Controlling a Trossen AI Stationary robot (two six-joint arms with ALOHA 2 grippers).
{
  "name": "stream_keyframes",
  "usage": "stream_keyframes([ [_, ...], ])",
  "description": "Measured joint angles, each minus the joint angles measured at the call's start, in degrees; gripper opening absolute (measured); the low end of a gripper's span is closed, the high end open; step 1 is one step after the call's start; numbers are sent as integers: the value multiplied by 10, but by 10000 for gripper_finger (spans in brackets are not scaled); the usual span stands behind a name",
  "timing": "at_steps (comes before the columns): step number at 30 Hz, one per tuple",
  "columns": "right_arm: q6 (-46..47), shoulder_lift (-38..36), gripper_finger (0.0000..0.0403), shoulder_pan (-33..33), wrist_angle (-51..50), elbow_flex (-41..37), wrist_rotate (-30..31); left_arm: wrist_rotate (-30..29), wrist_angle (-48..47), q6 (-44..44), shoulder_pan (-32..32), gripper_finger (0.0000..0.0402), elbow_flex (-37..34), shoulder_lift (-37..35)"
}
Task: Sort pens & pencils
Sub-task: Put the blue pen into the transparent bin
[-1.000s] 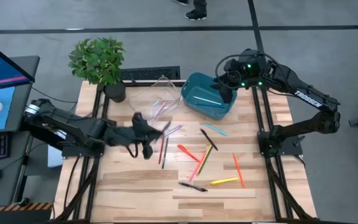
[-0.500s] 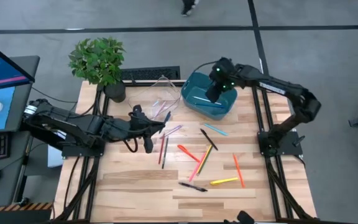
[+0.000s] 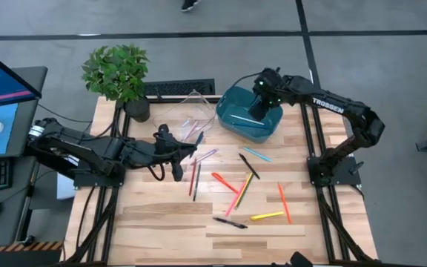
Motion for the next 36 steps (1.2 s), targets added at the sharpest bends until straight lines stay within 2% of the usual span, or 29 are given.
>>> stream_keyframes([
  [3, 23, -1, 182, -6, -32, 8, -43, 0, 0, 0, 0, 13, 0, 0],
  [5, 27, -22, 182, -7, -17, 10, -83, 0, 0, 0, 0, 13, 0, 0],
  [9, 38, -80, 182, 6, 59, 11, -195, 0, 0, 0, 0, 13, 0, 0],
  [12, 46, -135, 182, 24, 130, 11, -221, -1, 0, 0, 0, 13, 0, 0],
  [17, 44, -203, 182, 54, 184, 13, -175, -2, 0, -1, 0, 13, 0, 0],
  [24, 47, -209, 182, 41, 99, 12, -104, -2, 1, -1, 0, 13, 0, 0],
  [29, 42, -141, 182, 12, -6, 11, -52, -2, 1, -1, 0, 16, 0, 0],
  [36, 8, -7, 182, -27, -72, 10, -44, 0, 0, -2, 0, 17, 0, 0],
])
